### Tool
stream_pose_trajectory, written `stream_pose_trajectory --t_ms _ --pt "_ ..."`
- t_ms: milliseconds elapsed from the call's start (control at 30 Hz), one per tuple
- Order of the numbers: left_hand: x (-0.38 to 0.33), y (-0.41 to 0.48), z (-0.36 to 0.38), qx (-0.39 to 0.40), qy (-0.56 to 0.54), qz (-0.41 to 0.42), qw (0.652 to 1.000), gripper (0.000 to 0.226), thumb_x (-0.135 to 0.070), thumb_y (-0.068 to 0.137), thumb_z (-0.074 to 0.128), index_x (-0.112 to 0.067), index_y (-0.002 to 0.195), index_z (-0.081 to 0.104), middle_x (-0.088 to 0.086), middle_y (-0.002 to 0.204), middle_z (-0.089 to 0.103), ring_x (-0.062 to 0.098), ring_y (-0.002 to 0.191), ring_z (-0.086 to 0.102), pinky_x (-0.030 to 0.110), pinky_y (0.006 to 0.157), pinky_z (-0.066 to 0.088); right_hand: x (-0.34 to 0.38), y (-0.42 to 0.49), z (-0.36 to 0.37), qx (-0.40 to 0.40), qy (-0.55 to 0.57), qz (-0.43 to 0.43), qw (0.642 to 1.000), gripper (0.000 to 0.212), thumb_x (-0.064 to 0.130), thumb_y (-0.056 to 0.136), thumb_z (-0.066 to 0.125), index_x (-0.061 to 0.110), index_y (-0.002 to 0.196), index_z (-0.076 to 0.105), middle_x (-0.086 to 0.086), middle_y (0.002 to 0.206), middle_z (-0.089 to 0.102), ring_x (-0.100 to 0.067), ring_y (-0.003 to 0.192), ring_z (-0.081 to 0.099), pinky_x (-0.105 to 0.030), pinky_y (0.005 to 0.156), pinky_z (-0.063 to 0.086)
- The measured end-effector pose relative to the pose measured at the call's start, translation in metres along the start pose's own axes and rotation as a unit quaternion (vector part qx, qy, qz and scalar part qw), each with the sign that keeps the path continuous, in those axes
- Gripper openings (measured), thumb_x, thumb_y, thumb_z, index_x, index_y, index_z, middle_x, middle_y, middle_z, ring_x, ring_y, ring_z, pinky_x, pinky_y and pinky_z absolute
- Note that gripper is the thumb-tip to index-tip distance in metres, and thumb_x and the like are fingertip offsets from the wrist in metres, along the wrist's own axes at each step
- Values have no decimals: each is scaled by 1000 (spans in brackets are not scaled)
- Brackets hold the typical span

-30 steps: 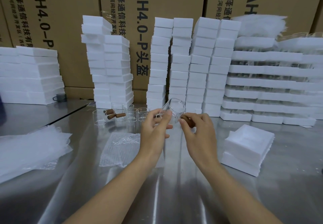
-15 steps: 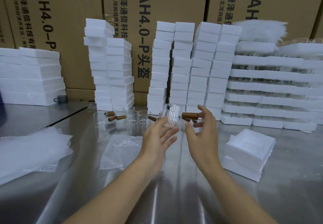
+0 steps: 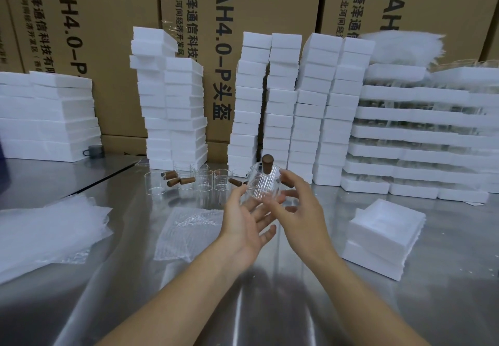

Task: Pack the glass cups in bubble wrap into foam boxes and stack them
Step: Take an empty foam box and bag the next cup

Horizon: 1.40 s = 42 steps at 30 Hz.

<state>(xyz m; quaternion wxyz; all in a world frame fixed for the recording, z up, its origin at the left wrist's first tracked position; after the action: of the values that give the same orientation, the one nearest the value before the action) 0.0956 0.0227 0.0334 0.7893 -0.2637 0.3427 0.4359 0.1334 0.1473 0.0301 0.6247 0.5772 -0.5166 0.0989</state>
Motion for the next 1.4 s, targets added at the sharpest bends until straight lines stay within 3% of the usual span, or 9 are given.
stream_pose_trajectory --t_ms 100,233,533,800,933,1100,1200,1300,1400 --pt "1 3 -3 -48 8 36 998 41 -59 98 62 -21 110 72 0 102 83 14 83 81 36 80 55 -2 1 -3 -9 -44 -9 999 58 36 92 78 46 143 51 29 130 56 3 117 56 -25 95 50" --pt "0 3 -5 -42 34 47 997 41 -57 89 76 -23 113 73 -3 93 82 10 81 80 35 79 54 -3 0 -2 -8 -67 -20 998 61 42 93 77 50 145 47 31 131 53 3 118 55 -24 95 49" --pt "0 -1 1 3 30 12 999 58 -66 101 50 -19 118 78 2 114 82 6 78 77 32 76 47 -5 2 -1 -6 -48 -2 999 57 42 87 81 51 136 52 33 129 54 2 114 57 -25 93 51" --pt "-2 0 -2 -24 25 21 999 57 -63 90 70 -18 124 75 0 107 82 13 84 78 34 77 53 -3 1 -1 -38 -62 -33 997 55 38 88 81 45 136 54 22 129 57 0 118 55 -24 95 48" --pt "-5 -1 -3 -8 31 2 999 65 -69 90 63 -15 121 79 1 117 82 12 100 74 32 85 49 -2 1 0 -26 -46 -31 998 58 42 86 82 48 137 54 24 130 55 -1 120 55 -25 95 48" --pt "-4 -2 -1 -17 42 -9 999 67 -75 93 55 -14 106 80 0 112 83 14 96 73 34 83 48 -4 2 -2 -43 -52 -50 996 54 44 82 83 45 131 59 24 127 56 -4 123 54 -32 100 50" --pt "-2 -1 -3 -42 55 7 998 63 -80 87 62 -20 103 72 0 98 82 18 89 75 37 81 51 -3 2 -1 -61 -74 -71 993 56 51 81 84 44 130 58 23 127 57 -6 129 52 -21 100 46" --pt "0 -1 -3 -25 99 20 995 61 -77 83 70 -21 107 74 2 109 83 16 96 77 36 86 52 -2 1 0 -53 -70 -73 993 58 47 82 83 45 134 56 24 128 55 -3 131 49 -3 95 40" --pt "2 2 -6 -23 122 16 992 69 -80 83 67 -20 116 78 2 108 83 15 103 78 35 91 51 -1 2 -1 -31 -72 -75 994 64 46 82 81 48 139 53 26 131 52 -2 134 45 -2 95 41"
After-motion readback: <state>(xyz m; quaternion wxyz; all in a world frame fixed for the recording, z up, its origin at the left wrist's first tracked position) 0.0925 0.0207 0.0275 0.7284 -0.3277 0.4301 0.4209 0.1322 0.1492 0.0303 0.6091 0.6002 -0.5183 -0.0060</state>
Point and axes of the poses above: each hand's wrist, its own y-axis towards the middle knuckle, its own z-axis out of the palm, x = y × z, the point moved 1 cm from there along y, towards the middle knuckle
